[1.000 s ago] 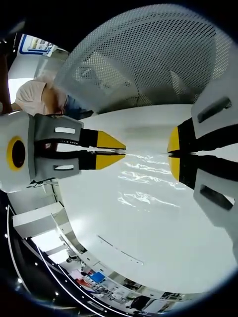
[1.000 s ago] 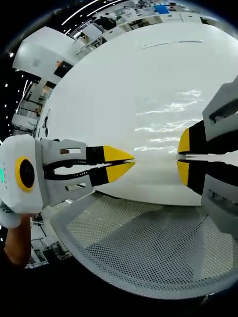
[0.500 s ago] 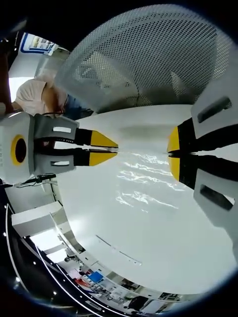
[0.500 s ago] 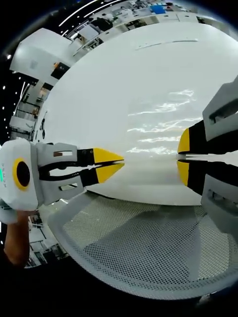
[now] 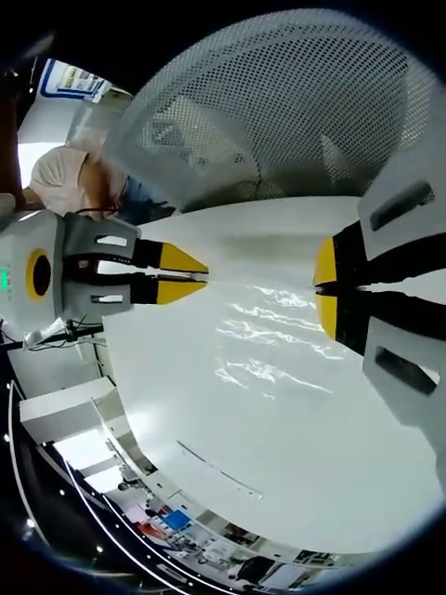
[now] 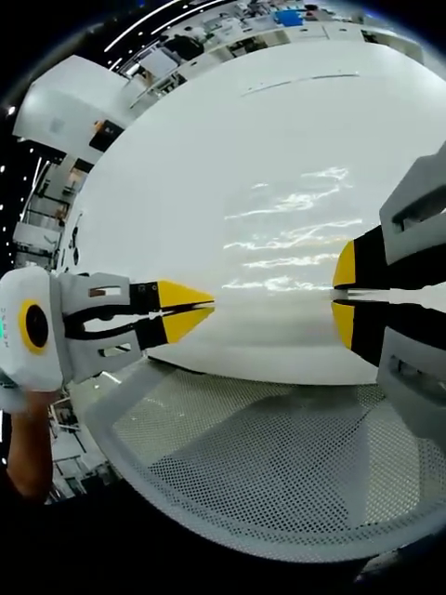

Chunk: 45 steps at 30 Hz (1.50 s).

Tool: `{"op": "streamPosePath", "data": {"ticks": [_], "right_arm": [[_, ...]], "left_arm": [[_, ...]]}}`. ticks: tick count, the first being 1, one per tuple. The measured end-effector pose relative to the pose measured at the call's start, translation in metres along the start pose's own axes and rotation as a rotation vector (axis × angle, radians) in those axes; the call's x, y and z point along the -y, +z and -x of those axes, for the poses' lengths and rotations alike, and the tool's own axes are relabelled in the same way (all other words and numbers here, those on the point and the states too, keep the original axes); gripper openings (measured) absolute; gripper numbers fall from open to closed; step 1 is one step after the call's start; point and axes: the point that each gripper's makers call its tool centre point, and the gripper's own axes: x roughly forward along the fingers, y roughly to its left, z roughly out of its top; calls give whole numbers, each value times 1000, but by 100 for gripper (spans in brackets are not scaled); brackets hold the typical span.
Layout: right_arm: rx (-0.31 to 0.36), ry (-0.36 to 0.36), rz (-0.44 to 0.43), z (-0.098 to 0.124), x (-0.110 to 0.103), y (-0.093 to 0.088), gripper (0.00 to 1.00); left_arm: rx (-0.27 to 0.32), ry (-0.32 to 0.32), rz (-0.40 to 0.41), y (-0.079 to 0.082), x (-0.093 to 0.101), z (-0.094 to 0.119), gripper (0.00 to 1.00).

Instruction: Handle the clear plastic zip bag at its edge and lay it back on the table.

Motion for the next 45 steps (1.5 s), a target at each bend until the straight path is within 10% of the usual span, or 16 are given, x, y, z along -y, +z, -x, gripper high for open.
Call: {"op": "streamPosePath", "data": {"ticks": [45], "right_arm": [[-28, 7, -89, 7, -11, -26, 0]], "left_arm": [[8, 32, -36, 3, -3, -5, 0]]}}
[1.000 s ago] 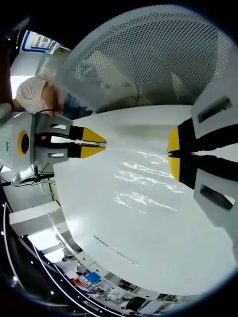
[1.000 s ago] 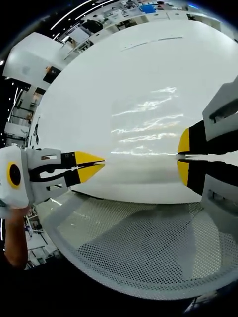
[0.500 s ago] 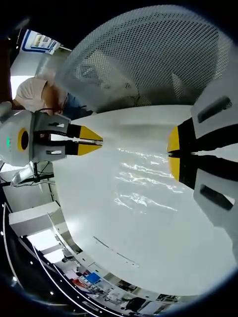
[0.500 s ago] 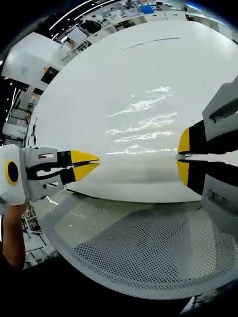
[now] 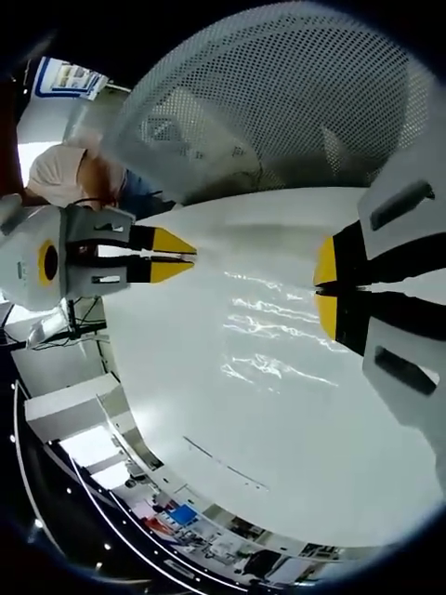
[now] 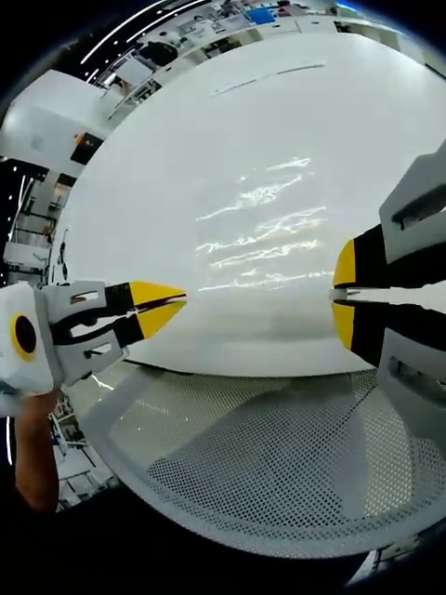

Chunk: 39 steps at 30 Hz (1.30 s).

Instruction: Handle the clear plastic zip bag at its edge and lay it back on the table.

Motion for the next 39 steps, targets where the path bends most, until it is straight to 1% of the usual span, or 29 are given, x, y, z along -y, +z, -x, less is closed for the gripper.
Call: {"op": "streamPosePath", "data": {"ticks": [3, 4, 7, 12, 16, 22, 25, 28, 39], "right_arm": [[8, 11, -7, 1, -1, 1, 3], [18, 25, -21, 2, -3, 4, 4], [44, 34, -39, 4, -3, 9, 6], [74, 27, -60, 6, -2, 17, 7], [103, 27, -70, 8, -2, 24, 7], [142, 2, -74, 12, 6, 39, 7], [149, -7, -80, 9, 10, 44, 7], [150, 2, -87, 3, 9, 48, 6], [113, 41, -76, -15, 6, 49, 5]], "left_arm": [[-1, 3, -15, -2, 0, 0, 0], [-2, 2, -21, -3, 0, 1, 0], [-7, 3, -38, -6, 0, 0, 0], [-6, 6, -50, -5, 1, 1, 0], [-5, 9, -75, -5, 2, -1, 0], [0, 16, -116, -7, 4, -3, 0], [2, 17, -123, -6, 5, -2, 0], [5, 19, -129, -5, 5, -2, 0], [22, 27, -150, -2, 7, -3, 0]]}}
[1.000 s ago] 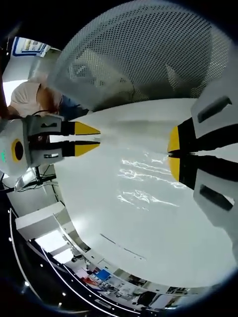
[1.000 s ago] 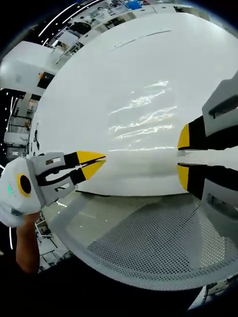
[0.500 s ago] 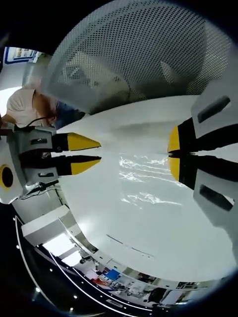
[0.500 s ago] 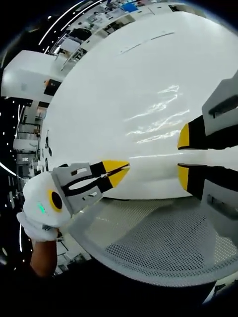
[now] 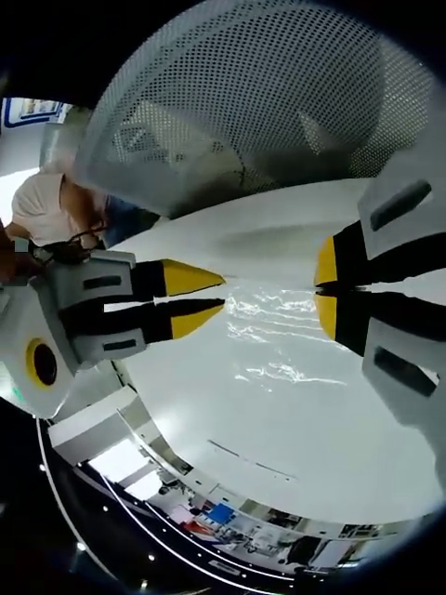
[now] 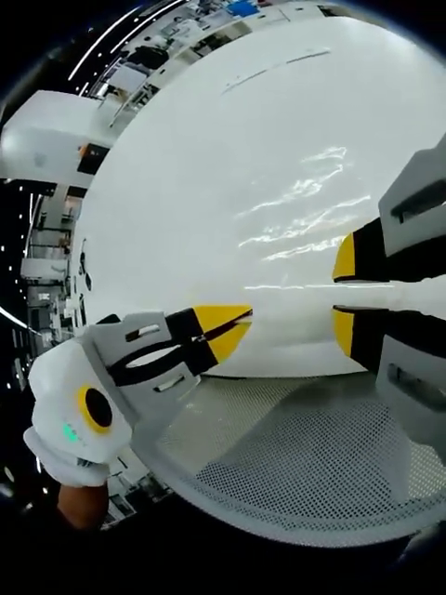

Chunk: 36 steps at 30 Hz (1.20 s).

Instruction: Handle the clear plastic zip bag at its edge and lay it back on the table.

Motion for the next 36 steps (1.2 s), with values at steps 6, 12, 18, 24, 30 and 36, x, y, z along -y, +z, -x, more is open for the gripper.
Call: {"op": "streamPosePath", "data": {"ticks": [6, 12, 18, 24, 30, 36], "right_arm": [[-8, 33, -42, -6, -3, -2, 5], [-15, 48, -73, -13, -7, -7, 4], [-11, 65, -99, -17, -11, -9, 0], [-25, 67, -81, -18, -14, -9, 0], [-44, 55, -71, -19, -14, -9, 0], [-52, 38, -76, -20, -10, -8, 0]], "left_arm": [[16, 8, 5, 3, -1, 0, 0], [35, 14, 16, 4, -2, 1, 0], [38, 0, 24, 2, 0, 1, 0], [48, -14, 29, -2, 3, 1, 0], [46, -7, 37, 0, 2, 1, 4], [84, -6, 53, 10, 2, 2, 9]]}}
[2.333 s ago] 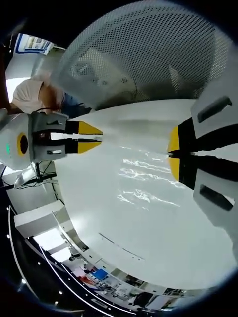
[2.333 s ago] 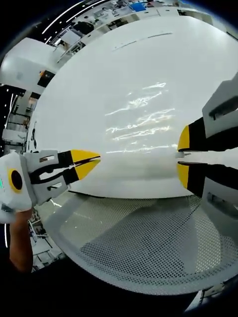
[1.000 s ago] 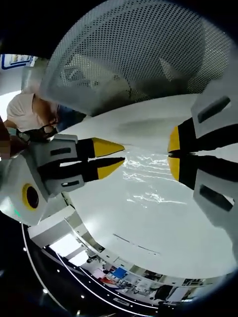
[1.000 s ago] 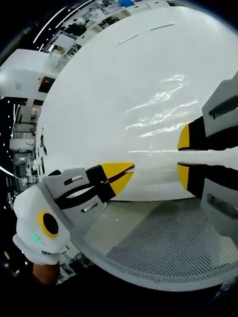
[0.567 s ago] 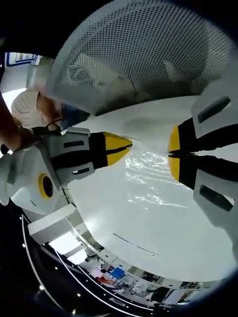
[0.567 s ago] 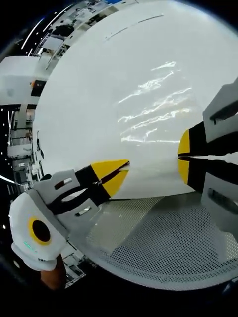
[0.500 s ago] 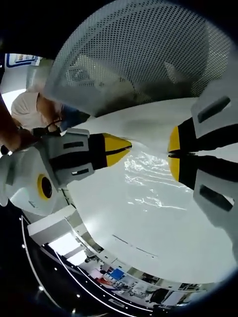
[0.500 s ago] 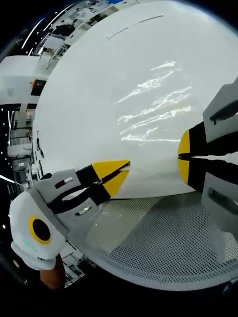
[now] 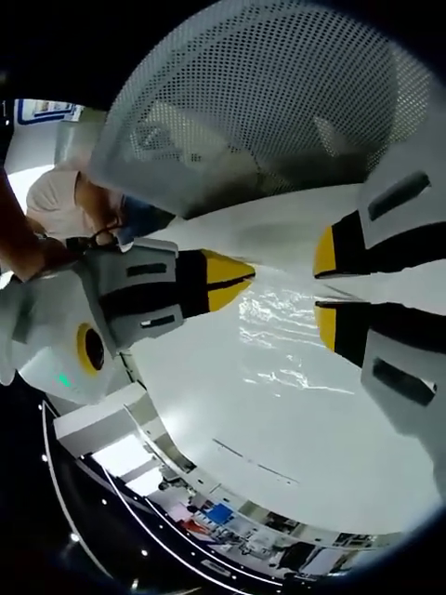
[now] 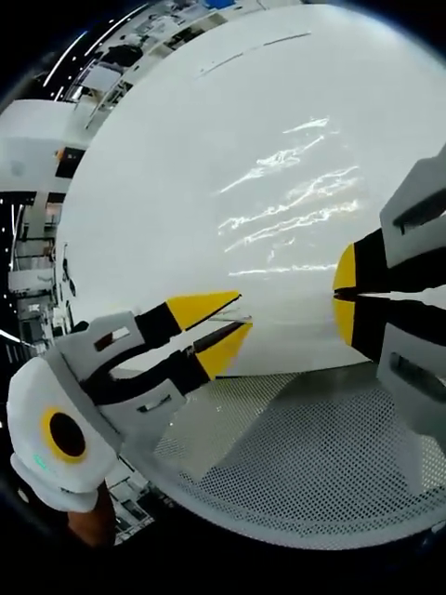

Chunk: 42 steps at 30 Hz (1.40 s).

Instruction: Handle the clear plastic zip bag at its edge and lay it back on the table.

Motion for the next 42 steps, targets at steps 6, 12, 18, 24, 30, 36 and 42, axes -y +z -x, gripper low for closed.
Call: {"op": "streamPosePath", "data": {"ticks": [6, 12, 18, 24, 30, 36, 42], "right_arm": [[-19, 7, -7, -2, 2, 2, 0], [-13, -6, 0, -3, 5, 5, 0], [4, -20, 26, 1, 10, 10, 0], [23, -40, 48, 11, 13, 16, 0], [46, -67, 62, 22, 18, 24, 0], [76, -124, 99, 31, 25, 34, 0], [99, -186, 175, 35, 33, 41, 0]], "left_arm": [[33, -17, -48, 8, 4, -1, 9], [30, -28, -88, 12, 8, -2, 8], [4, -40, -119, 9, 11, -7, 6], [-12, -28, -136, 9, 8, -8, 5], [-28, -13, -147, 9, 6, -9, 3], [-29, -17, -130, 12, 6, -7, 1], [-36, -25, -127, 13, 5, -5, 0]]}}
